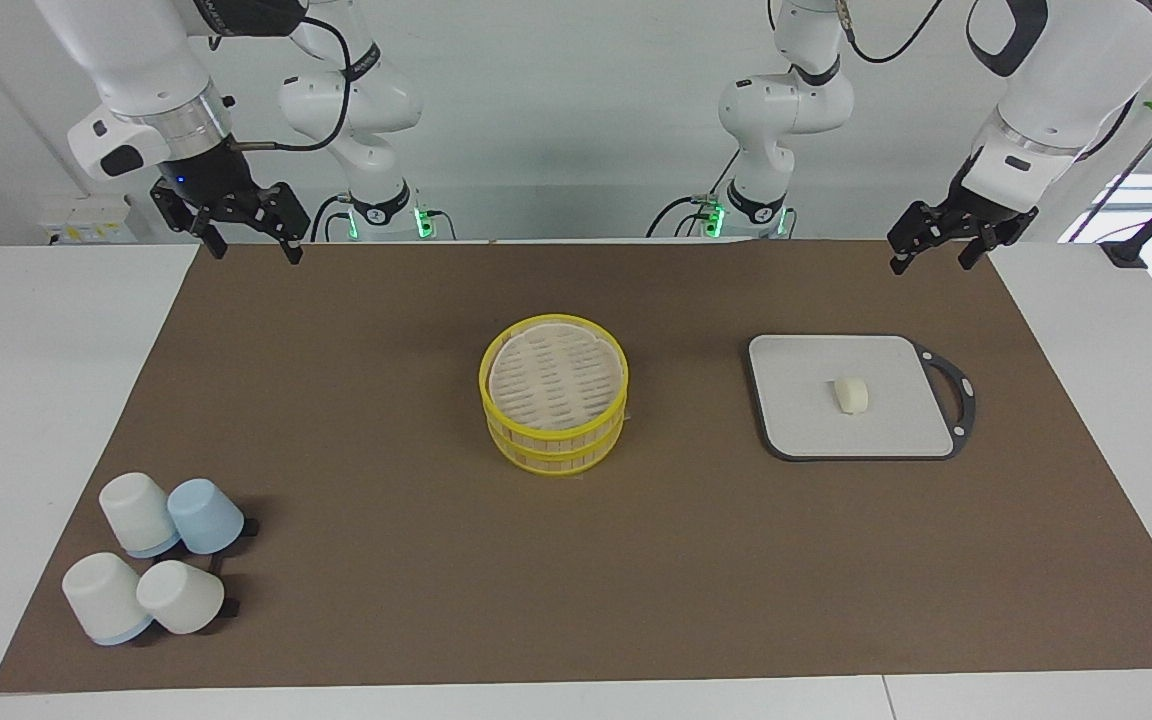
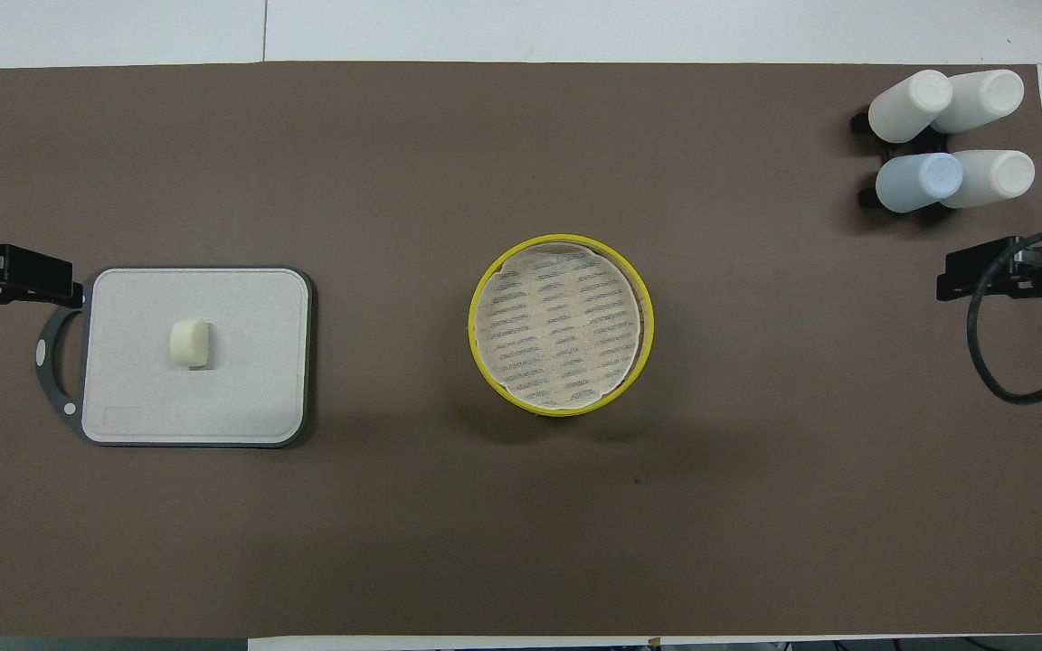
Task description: Place bun in steamer
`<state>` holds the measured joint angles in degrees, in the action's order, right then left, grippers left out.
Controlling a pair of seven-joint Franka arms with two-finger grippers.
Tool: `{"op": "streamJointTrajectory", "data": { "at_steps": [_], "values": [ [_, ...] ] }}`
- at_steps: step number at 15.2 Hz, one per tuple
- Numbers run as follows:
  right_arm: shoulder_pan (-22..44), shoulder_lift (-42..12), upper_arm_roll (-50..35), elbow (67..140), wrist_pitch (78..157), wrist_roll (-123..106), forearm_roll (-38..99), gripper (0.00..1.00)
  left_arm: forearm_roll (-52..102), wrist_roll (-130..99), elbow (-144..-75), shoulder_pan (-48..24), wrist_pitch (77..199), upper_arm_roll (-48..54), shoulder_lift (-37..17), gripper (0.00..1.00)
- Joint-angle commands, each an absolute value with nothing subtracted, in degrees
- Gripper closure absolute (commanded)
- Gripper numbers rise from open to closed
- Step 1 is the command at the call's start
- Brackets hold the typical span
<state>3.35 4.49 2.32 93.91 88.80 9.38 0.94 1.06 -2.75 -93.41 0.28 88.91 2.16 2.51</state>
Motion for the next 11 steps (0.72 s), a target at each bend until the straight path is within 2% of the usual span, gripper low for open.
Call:
{"op": "streamJointTrajectory", "data": {
  "at_steps": [1, 7, 11],
  "values": [
    [2.72, 4.75, 2.02, 94.66, 89.74, 7.73, 0.70, 0.00, 0.35, -2.99, -94.57, -0.35, 89.03, 1.85, 3.87, 0.00],
    [2.55, 5.45, 2.02, 96.15, 90.78, 6.62, 1.75, 0.00, 0.35, -3.08, -95.62, -0.44, 89.21, 1.93, 4.30, 0.00],
    [2.55, 5.71, 1.50, 96.59, 91.15, 3.34, 1.67, 0.00, 0.35, -2.90, -106.93, -0.35, 98.51, 1.85, 8.60, 0.00]
  ]
}}
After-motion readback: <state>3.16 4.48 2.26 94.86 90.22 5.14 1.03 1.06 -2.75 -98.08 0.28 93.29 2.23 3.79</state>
